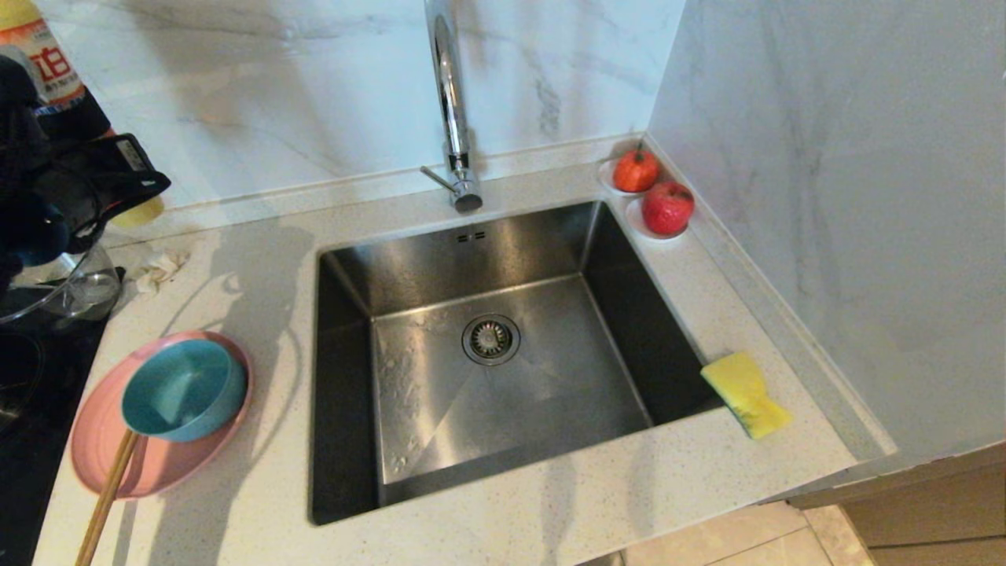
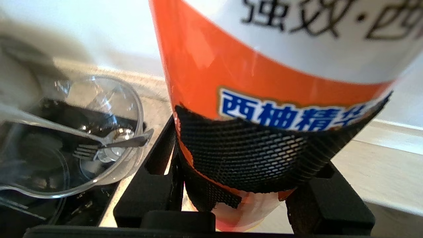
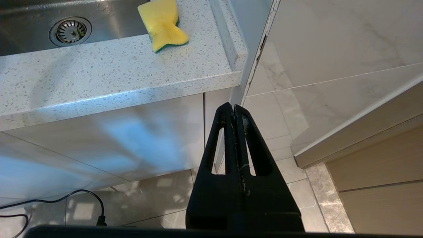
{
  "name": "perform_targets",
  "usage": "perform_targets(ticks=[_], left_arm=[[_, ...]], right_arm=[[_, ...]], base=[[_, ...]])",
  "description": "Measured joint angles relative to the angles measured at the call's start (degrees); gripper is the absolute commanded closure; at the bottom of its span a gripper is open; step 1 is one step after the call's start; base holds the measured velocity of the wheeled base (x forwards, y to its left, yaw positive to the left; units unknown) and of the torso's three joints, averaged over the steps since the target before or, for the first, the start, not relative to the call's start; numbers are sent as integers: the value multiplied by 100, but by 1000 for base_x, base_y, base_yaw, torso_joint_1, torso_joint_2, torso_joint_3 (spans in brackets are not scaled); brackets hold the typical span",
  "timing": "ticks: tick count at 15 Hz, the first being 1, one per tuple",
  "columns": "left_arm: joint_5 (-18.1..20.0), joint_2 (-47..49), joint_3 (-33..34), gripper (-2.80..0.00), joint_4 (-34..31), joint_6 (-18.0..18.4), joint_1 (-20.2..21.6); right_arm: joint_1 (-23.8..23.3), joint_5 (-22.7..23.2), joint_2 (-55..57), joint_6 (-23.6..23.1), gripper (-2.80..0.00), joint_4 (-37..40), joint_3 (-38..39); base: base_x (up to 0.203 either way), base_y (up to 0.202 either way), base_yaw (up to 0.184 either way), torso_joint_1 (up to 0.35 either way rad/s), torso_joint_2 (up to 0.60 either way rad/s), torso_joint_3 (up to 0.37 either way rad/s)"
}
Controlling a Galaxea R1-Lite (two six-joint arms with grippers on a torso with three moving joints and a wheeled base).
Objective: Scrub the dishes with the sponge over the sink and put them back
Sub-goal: Place the dish soap on the table
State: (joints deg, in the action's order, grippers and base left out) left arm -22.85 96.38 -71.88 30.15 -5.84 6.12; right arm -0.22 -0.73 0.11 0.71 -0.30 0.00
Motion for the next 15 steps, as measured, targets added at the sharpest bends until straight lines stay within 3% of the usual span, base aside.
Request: perform_targets(ticks=[7, 15], left_arm=[[-517, 1313, -46, 0, 1030, -35, -1], [-749, 2212, -538, 0, 1463, -367, 8]], right_arm=[[1, 2, 0, -2, 0, -1, 0], [0, 5, 0, -2, 0, 0, 0]], base=[[0, 0, 0, 0, 0, 0], [0, 0, 0, 0, 0, 0]])
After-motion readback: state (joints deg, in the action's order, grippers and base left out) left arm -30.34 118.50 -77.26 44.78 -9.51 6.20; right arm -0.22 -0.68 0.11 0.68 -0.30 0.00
